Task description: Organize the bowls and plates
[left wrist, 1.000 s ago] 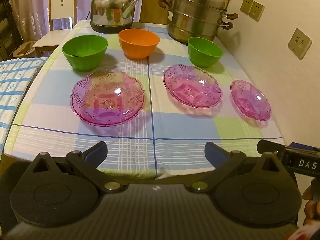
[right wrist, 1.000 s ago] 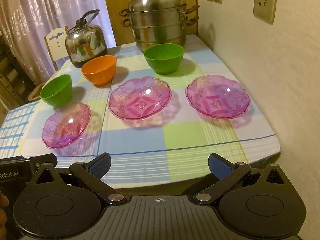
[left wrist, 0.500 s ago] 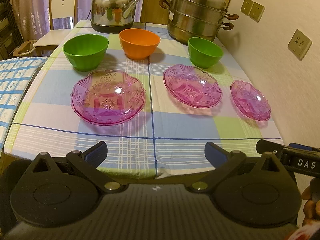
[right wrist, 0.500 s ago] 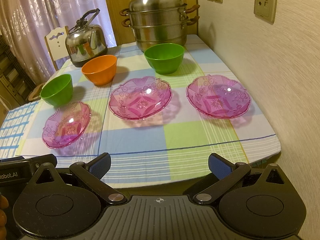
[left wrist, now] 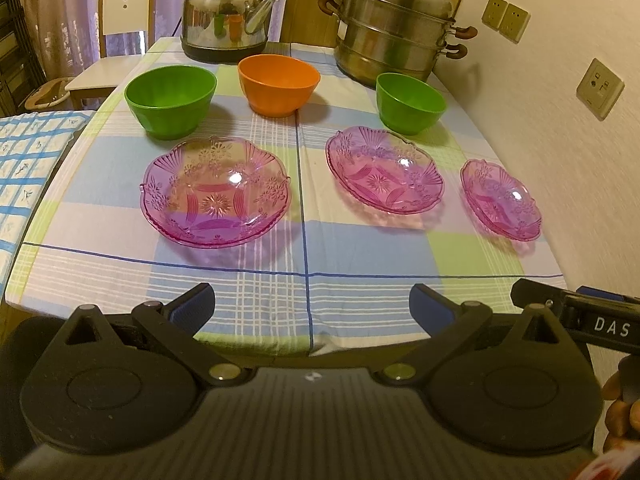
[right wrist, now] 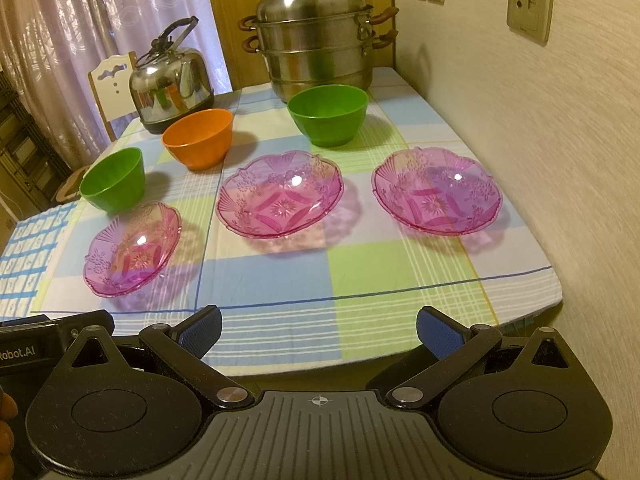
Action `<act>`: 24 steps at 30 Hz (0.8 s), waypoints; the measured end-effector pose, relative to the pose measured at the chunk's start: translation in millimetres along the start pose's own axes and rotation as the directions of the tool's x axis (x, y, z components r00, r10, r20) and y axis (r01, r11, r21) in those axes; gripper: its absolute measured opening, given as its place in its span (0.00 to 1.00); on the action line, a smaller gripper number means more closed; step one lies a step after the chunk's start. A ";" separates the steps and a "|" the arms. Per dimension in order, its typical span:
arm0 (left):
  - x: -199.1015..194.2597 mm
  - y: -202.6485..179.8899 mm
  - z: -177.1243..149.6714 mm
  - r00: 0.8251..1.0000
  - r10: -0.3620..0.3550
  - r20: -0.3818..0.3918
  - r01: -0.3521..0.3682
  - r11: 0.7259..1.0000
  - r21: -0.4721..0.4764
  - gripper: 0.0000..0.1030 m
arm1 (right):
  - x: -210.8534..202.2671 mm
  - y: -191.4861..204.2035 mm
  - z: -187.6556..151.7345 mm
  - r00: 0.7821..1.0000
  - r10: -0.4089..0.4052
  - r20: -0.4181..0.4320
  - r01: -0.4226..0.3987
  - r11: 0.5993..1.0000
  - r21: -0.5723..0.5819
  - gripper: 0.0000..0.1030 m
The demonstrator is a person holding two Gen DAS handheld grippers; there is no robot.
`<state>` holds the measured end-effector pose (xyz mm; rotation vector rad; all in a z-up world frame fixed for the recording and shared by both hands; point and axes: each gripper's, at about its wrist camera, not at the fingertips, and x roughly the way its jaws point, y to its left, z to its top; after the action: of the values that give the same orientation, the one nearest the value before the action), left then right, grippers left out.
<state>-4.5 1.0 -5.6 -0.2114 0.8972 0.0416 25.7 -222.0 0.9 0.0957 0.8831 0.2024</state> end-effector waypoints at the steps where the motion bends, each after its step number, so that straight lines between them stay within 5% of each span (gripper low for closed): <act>1: -0.1 0.2 0.1 1.000 0.000 0.000 0.000 1.000 0.000 1.00 | -0.1 0.3 -0.4 1.000 -0.001 0.000 0.001 1.000 0.000 1.00; 24: 3.2 -1.9 0.3 1.000 -0.006 -0.005 0.006 1.000 -0.011 1.00 | 3.2 -1.9 -1.9 1.000 -0.001 -0.003 0.001 1.000 0.004 1.00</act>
<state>-2.1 -0.9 -7.6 -0.2246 0.9010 0.0400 26.5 -223.2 -3.1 0.0989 0.8863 0.2003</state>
